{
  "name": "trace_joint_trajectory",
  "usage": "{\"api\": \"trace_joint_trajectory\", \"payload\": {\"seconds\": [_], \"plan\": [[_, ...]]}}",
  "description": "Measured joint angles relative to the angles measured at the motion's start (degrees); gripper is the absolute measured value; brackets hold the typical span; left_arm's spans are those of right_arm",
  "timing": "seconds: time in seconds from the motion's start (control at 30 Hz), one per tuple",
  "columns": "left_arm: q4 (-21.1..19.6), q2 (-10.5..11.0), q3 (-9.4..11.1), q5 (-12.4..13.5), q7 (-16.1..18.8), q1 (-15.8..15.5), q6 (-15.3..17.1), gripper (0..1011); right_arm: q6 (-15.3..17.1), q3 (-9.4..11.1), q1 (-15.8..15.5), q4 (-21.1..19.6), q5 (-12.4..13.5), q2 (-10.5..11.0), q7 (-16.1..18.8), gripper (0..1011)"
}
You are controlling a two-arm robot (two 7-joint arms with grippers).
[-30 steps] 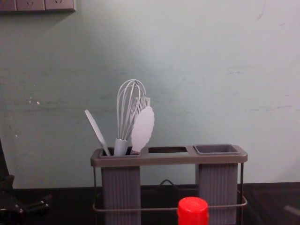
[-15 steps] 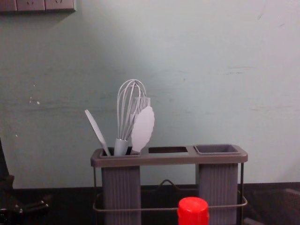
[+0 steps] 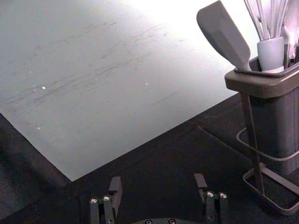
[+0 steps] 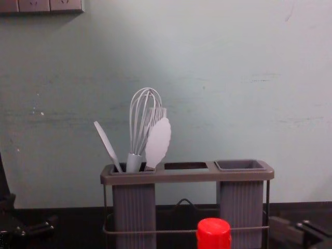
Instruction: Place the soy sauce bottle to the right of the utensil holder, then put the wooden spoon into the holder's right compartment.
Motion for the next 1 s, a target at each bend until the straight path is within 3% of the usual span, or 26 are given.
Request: {"api": "trace_joint_trajectory", "payload": {"seconds": [0.5, 1.0], "plan": [[0.00, 0.00, 0.00, 0.00, 0.00, 0.00, 0.00, 1011, 2.27, -1.48, 4.77, 4.01, -2.35, -5.85, 2.08, 1004], [0.00, 0.00, 0.00, 0.00, 0.00, 0.00, 0.00, 1011, 4.09, -1.38, 6.15, 5.38, -3.84, -9.11, 3.72, 1004]]}}
